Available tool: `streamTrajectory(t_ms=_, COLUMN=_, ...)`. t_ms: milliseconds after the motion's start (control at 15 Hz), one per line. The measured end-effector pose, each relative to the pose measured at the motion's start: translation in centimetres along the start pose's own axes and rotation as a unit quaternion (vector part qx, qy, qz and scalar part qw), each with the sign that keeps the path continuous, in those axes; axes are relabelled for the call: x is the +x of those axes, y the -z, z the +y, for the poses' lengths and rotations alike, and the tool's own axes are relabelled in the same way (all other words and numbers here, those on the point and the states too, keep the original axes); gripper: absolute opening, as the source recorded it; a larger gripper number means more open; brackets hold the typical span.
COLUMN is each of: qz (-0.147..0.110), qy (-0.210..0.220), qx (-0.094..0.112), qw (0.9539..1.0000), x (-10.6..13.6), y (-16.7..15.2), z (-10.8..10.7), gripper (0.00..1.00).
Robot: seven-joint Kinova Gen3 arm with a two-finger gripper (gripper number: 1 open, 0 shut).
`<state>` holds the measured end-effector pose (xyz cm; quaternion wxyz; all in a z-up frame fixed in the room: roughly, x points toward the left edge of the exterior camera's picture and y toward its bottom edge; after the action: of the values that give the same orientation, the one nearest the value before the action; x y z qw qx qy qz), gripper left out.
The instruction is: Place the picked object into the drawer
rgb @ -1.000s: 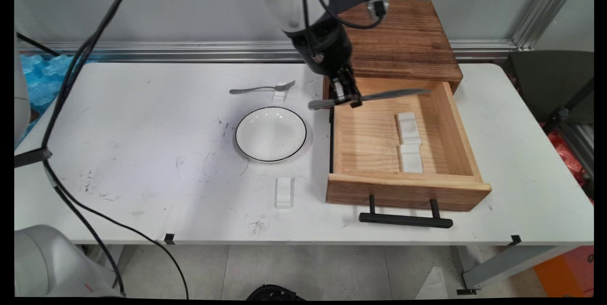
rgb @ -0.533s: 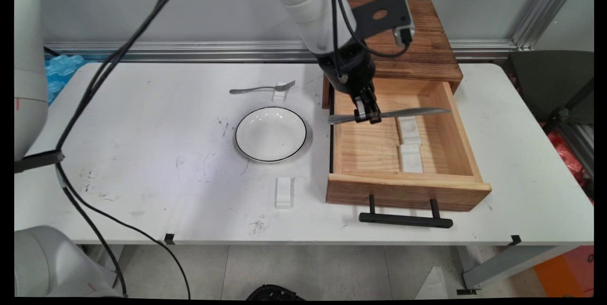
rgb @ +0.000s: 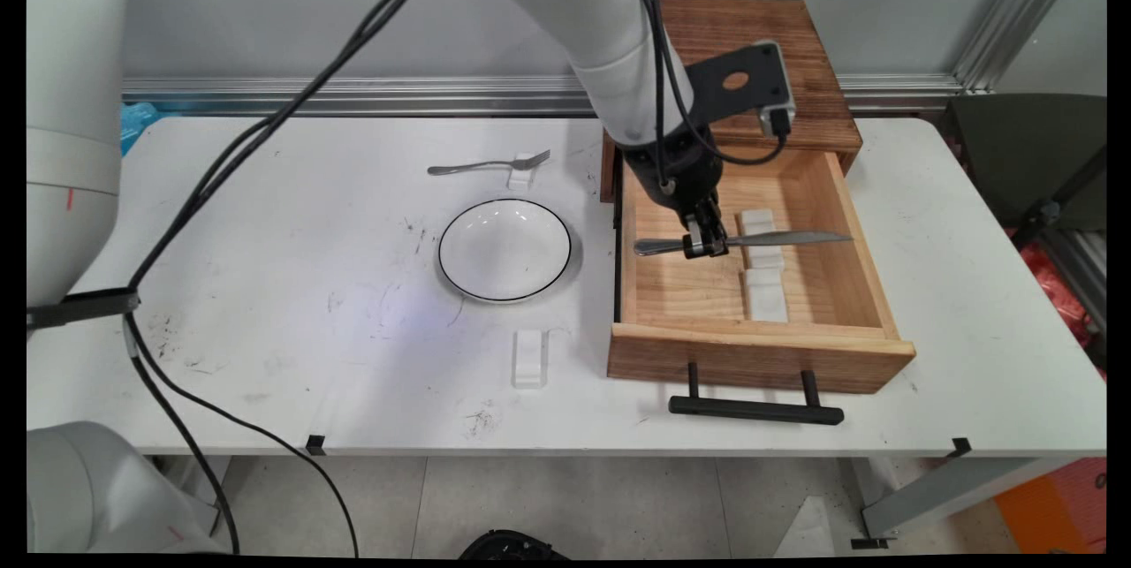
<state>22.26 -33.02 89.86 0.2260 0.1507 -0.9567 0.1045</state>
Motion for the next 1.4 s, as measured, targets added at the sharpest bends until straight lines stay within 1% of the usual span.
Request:
streamTrajectory(t_ms=533, qz=0.003, qy=-0.002, qx=0.0, qw=1.0, x=0.3, y=-3.2, z=0.2, gripper=0.0)
streamTrajectory(t_ms=1400, qz=0.003, qy=0.001, qx=-0.001, qw=1.0, x=-0.1, y=-6.3, z=0.3, gripper=0.0)
